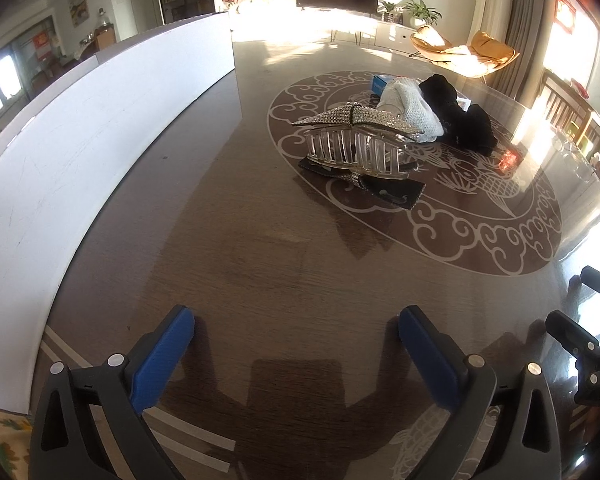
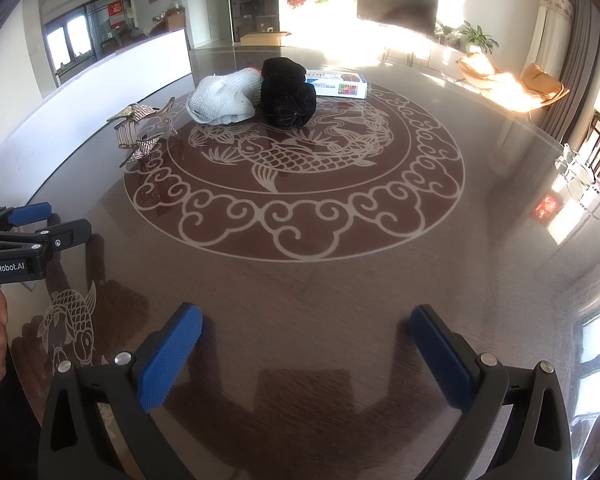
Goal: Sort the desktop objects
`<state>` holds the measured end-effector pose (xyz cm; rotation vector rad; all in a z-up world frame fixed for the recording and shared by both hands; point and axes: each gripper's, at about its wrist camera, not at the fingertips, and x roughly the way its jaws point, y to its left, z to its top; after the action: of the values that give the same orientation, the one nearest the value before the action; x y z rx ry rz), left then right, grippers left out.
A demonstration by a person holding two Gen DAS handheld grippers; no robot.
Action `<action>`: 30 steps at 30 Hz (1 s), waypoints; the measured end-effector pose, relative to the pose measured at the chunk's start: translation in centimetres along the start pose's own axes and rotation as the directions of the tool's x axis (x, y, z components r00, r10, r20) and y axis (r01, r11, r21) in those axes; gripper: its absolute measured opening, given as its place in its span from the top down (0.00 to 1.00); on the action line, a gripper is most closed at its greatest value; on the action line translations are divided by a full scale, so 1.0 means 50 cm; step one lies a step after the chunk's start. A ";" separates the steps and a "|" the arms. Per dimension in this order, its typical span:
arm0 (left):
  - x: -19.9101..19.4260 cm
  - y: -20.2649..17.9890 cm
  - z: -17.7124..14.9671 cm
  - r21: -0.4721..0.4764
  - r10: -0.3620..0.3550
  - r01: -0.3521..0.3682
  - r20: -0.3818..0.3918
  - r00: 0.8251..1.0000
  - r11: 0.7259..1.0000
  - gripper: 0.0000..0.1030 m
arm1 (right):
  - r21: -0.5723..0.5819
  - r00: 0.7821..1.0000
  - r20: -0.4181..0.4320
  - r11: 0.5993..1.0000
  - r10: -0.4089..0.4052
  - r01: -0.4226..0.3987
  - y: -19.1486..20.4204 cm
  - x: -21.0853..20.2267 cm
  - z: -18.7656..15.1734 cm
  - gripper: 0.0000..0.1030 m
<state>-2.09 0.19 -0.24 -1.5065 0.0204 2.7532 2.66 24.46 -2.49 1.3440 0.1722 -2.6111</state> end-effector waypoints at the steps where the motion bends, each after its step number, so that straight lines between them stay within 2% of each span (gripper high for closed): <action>1: 0.000 0.000 0.000 0.000 0.000 0.000 0.000 1.000 1.000 0.00 | 0.000 1.000 0.000 1.000 0.000 0.000 0.000 0.000 0.000 0.00; 20: 0.001 0.009 0.001 -0.009 -0.001 0.001 -0.009 1.000 1.000 0.00 | 0.000 1.000 0.000 1.000 0.000 0.000 0.000 -0.001 0.000 0.00; 22: -0.002 0.027 0.000 -0.048 -0.006 0.005 -0.007 1.000 0.999 0.00 | 0.000 1.000 0.000 1.000 0.000 0.000 0.000 -0.001 0.000 0.00; 25: -0.010 0.065 0.000 -0.141 -0.063 0.065 0.015 0.998 0.988 0.00 | 0.000 1.000 0.000 1.000 0.000 0.000 0.000 -0.001 0.000 0.00; 30: -0.018 0.126 0.000 -0.302 -0.166 0.181 0.075 0.983 0.936 0.00 | 0.000 1.000 0.000 1.000 0.000 0.000 0.000 -0.001 0.000 0.00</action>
<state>-1.67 -6.12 0.57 -1.4157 -0.5405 2.7415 2.69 24.48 -2.47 1.3439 0.1717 -2.6109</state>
